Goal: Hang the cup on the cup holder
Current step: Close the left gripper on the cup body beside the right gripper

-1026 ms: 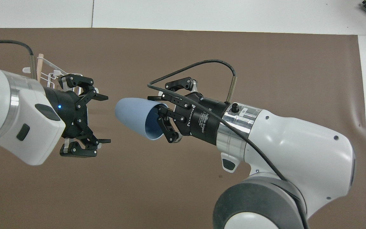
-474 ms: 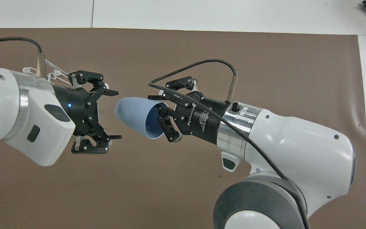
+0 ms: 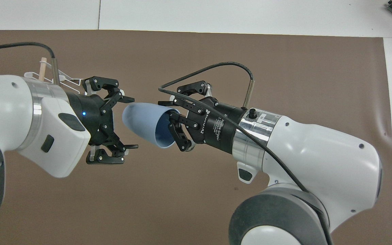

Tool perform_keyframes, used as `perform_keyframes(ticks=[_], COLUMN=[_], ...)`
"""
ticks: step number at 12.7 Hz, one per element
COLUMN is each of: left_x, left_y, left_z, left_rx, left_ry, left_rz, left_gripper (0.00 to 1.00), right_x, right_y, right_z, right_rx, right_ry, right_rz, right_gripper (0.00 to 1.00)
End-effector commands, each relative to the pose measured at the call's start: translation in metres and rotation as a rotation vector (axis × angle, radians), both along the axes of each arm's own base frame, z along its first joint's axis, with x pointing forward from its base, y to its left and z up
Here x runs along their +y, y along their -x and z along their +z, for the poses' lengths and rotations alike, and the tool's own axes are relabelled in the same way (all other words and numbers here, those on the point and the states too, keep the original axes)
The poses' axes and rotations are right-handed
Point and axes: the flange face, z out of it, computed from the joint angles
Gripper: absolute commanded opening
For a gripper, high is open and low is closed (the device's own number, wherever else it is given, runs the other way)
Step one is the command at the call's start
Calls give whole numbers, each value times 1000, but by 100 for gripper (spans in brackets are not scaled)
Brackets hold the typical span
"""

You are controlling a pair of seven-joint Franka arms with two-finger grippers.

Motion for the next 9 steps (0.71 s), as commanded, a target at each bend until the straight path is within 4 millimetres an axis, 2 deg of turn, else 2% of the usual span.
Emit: perform_keyframes(ticks=[1,3,6,9], left_x=[-5,-7,-23,-23], left_y=[6,4,11,9], left_z=[-9,-8,-6,-10], left_rx=[-10,-16,-40,-43], left_ry=[22,35,48,48], left_rz=[-5,1,-14,-8], left_gripper=[100,100,100,100], right_x=[-1,-2,-2,-2], right_y=[-6,-7,-7,-7], right_z=[2,3,3,3], right_rx=[-13,-11,-11,-11], right_ry=[-8,-9,-10,-10], right_rz=[2,4,5,3], right_gripper=[0,0,0,0])
